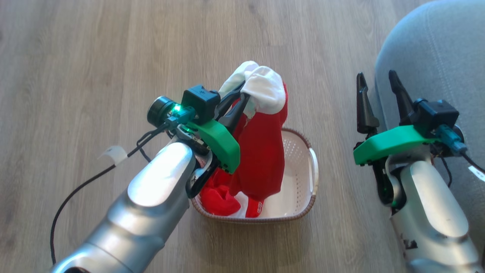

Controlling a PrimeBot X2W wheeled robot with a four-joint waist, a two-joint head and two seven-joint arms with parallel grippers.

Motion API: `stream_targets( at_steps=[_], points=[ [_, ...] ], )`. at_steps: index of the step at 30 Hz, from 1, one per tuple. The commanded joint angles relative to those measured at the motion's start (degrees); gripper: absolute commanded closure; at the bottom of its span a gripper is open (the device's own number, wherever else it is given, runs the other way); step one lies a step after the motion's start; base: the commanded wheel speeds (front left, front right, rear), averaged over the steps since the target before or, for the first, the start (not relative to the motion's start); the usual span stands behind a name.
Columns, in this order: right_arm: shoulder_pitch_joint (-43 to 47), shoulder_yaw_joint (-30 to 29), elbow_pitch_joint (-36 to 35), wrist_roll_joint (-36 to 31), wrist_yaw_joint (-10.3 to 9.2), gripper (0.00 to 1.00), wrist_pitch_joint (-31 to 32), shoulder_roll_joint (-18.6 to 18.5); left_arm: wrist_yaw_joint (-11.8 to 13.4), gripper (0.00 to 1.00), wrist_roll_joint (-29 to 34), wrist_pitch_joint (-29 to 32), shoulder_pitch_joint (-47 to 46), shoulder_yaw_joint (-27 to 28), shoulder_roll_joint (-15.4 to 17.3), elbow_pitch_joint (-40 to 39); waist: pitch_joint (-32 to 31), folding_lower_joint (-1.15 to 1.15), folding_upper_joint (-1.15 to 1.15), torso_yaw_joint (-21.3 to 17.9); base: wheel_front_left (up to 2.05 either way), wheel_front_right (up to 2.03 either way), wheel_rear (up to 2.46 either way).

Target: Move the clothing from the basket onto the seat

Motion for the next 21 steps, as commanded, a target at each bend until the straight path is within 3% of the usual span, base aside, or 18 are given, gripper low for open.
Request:
stream_targets(
  at_steps=[1,21],
  points=[
    [0.1,0.7,-1.4,0.4,0.41,0.00,-0.3,0.7,-0.3,1.00,0.6,-0.5,-1.9,2.6,1.1,-2.9,-1.9,0.01,0.00,0.3,0.00,0.00,0.00],
    [3.5,1.5,-0.7,0.6,0.41,0.00,-0.3,1.4,-0.4,1.00,2.1,-0.5,-10.9,6.0,2.1,-12.6,-5.2,0.01,0.00,-0.6,0.00,0.00,0.00]
  ],
)
